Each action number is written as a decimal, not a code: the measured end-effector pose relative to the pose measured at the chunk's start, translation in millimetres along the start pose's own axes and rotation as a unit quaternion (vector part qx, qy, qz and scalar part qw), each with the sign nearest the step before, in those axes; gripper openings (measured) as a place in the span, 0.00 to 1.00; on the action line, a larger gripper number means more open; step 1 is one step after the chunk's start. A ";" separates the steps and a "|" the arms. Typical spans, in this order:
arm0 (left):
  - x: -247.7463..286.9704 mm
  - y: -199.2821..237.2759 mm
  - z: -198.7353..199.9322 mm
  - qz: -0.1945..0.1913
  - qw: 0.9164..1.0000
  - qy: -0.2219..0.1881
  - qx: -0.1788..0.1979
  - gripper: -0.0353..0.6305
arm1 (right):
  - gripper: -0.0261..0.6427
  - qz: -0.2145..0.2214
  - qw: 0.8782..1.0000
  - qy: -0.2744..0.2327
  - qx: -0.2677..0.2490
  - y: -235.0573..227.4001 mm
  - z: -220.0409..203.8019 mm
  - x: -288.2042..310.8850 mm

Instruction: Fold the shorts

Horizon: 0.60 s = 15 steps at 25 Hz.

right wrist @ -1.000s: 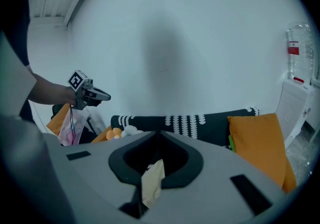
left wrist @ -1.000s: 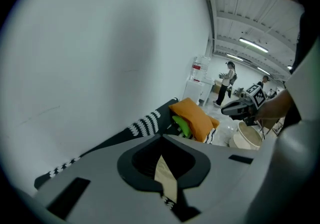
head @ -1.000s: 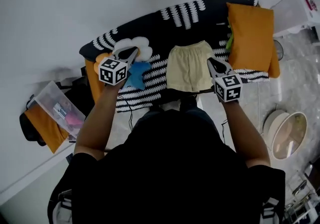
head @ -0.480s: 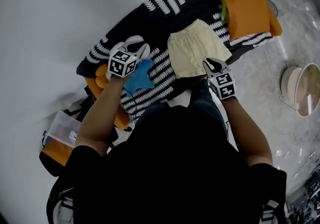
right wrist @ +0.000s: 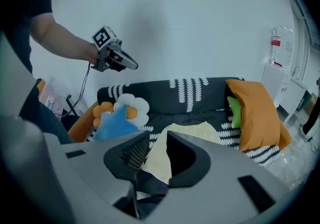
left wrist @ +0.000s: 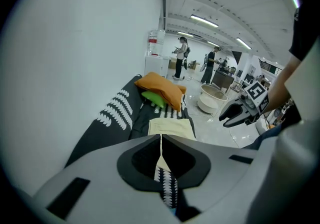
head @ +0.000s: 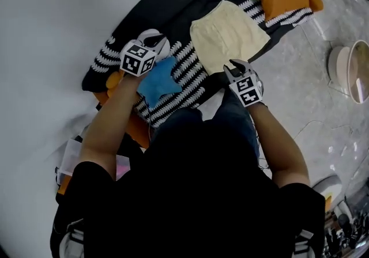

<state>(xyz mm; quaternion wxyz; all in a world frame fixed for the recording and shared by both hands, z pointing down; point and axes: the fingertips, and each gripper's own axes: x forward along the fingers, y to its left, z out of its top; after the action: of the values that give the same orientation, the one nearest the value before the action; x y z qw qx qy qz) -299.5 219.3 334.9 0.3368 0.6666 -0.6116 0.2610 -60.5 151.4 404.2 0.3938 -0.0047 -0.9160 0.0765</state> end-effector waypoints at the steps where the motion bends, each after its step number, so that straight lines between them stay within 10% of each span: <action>1: 6.9 0.4 -5.9 -0.005 1.000 0.002 0.001 0.09 | 0.21 -0.001 1.000 0.004 -0.004 3.8 -8.0 6.2; 15: 168.6 50.8 -72.9 -0.076 0.994 0.049 -0.064 0.27 | 0.31 0.003 0.998 0.059 0.005 22.5 -107.4 118.9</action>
<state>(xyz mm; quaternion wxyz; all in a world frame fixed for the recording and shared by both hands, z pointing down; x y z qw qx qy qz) -325.7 166.1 516.0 0.4274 0.6748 -0.5573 0.2268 -66.2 196.5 559.5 0.4470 -0.0104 -0.8908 0.0816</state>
